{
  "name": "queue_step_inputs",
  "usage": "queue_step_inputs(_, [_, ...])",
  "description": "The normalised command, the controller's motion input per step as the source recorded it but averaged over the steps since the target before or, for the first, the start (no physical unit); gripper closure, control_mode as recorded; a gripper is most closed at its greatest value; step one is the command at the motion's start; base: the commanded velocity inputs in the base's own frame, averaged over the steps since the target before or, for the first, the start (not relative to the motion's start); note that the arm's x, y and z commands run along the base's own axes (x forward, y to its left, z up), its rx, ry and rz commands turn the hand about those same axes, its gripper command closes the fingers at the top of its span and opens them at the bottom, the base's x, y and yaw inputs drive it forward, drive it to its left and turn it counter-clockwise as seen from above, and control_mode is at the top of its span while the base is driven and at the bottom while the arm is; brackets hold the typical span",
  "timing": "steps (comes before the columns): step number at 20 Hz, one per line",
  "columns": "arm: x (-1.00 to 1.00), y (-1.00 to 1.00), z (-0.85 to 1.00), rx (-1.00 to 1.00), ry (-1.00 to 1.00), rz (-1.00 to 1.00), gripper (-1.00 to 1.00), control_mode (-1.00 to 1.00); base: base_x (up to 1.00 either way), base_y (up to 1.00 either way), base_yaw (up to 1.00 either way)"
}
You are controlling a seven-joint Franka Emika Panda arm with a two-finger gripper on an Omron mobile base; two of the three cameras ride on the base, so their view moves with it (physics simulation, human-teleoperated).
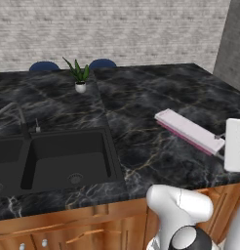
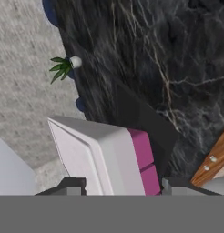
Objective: The ice cube tray has been filled with water. Take the tray and place it in the freezer to make ice. Close the freezer door after placing the tray.
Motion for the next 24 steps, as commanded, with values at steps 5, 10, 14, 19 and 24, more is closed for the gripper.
queue_step_inputs(5, [0.0,0.57,0.2,0.01,0.0,0.04,1.0,-1.0,0.0,0.0,0.0])
queue_step_inputs(10, [-0.01,0.57,0.04,0.0,0.0,0.03,1.0,-1.0,0.0,0.0,0.0])
queue_step_inputs(14, [0.0,0.4,0.0,-0.03,0.0,0.0,1.0,-1.0,0.0,0.0,0.0])
queue_step_inputs(19, [0.0,0.26,0.0,-0.14,0.0,0.0,1.0,-1.0,0.0,0.0,0.0])
queue_step_inputs(24, [0.0,0.28,0.0,-0.16,0.0,0.0,1.0,-1.0,0.0,0.0,0.0])
